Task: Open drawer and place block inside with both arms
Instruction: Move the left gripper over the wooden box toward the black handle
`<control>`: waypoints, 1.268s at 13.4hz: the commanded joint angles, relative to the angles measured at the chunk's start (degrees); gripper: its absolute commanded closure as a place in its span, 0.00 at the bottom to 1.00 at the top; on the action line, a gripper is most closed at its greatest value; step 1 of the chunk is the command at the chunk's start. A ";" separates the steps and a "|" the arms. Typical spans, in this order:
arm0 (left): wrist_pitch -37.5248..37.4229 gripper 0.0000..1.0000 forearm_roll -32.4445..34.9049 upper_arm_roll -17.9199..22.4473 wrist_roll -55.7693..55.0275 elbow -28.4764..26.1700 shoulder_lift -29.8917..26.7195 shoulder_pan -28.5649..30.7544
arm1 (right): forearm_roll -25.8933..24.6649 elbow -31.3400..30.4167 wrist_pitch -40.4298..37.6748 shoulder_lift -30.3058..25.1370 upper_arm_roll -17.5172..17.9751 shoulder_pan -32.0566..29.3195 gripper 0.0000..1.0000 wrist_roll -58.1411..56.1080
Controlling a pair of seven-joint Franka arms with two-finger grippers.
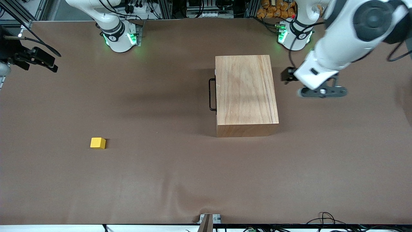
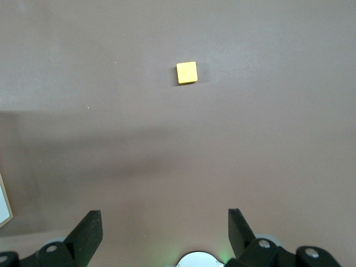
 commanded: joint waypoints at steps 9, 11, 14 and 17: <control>9.96 0.00 -3.06 0.72 -24.83 10.84 14.47 -18.59 | -0.63 1.24 -0.37 1.00 -0.20 0.33 0.00 -0.03; 10.05 0.00 -2.71 1.16 -28.72 14.72 18.17 -21.76 | -0.54 1.24 -0.37 1.09 -0.20 0.59 0.00 -0.03; 10.22 0.00 3.33 1.08 -29.78 14.73 19.41 -26.40 | -0.54 1.16 -0.46 1.09 -0.20 0.85 0.00 -0.03; 13.72 0.00 5.91 1.08 -33.91 15.69 23.18 -29.85 | -0.63 1.16 -0.72 1.18 -0.20 0.85 0.00 0.15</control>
